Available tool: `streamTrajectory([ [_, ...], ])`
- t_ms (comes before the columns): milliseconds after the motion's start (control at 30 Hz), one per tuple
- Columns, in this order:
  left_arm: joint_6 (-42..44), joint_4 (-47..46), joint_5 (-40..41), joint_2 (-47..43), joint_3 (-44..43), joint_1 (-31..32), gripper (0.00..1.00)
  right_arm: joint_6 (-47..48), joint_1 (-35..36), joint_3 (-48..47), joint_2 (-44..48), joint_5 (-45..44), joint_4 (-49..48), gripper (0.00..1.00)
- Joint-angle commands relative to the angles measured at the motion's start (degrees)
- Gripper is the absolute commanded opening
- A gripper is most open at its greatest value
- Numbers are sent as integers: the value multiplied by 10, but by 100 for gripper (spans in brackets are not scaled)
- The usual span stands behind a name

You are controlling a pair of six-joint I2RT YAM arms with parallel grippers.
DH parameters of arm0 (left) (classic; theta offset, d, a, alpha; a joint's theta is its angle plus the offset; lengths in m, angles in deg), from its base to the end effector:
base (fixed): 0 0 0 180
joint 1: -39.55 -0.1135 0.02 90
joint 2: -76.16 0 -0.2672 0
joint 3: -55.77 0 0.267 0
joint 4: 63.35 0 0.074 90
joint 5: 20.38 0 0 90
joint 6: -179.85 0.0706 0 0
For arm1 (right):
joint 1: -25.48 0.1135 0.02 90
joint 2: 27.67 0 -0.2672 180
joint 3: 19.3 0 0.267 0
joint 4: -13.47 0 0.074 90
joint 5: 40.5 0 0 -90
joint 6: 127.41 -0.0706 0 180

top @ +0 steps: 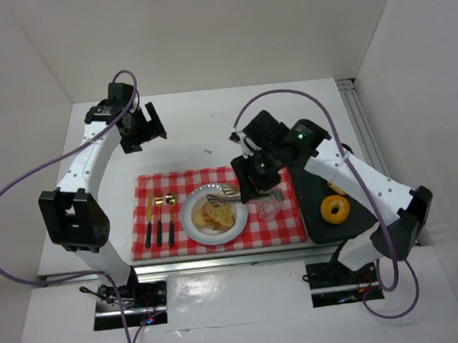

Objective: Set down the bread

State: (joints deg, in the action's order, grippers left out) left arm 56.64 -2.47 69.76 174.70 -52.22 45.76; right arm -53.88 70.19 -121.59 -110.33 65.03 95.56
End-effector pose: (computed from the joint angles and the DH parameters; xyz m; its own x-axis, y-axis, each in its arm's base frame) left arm 0.4108 -0.0445 0.3085 -0.7087 -0.4738 -0.5227 -0.3365 0.8782 -0.3399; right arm 0.2020 0.2266 0.3423 -0.8214 -0.4288 -0.3761 -0.5557 0.7500 0.3588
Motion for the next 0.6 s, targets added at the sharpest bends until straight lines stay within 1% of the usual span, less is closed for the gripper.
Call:
streamTrajectory([
  [0,-1,-11,2,10,-19,1,99,15,-17,-24,-2,-20,-7,55],
  [67,-1,-11,2,10,-19,1,99,5,-47,-30,-2,-46,-26,55],
  [133,-1,-11,7,10,-19,1,99,-8,-78,-30,-9,-92,-59,55],
  [167,4,-11,7,10,-19,1,99,-8,-108,-30,-17,-106,-72,55],
  [267,4,-11,13,4,-19,1,99,-32,-150,-24,-40,-167,-147,55],
  [300,4,-11,13,4,-13,1,99,-37,-161,-9,-52,-198,-200,55],
  [367,12,-11,-3,4,-13,1,99,-66,-190,9,-64,-241,-264,55],
  [400,19,-11,-8,4,-13,1,99,-79,-201,14,-86,-275,-313,55],
  [433,19,-11,-8,4,-13,1,99,-93,-211,14,-98,-292,-337,55],
  [467,19,-11,-8,4,-13,1,99,-93,-224,14,-111,-298,-368,55],
  [500,19,-11,-8,-4,-13,1,99,-93,-224,14,-124,-308,-396,55],
  [533,19,-11,-8,-4,-6,1,99,-93,-224,14,-153,-329,-452,55],
  [567,13,-11,-8,-11,-1,1,99,-76,-224,14,-169,-335,-476,55],
])
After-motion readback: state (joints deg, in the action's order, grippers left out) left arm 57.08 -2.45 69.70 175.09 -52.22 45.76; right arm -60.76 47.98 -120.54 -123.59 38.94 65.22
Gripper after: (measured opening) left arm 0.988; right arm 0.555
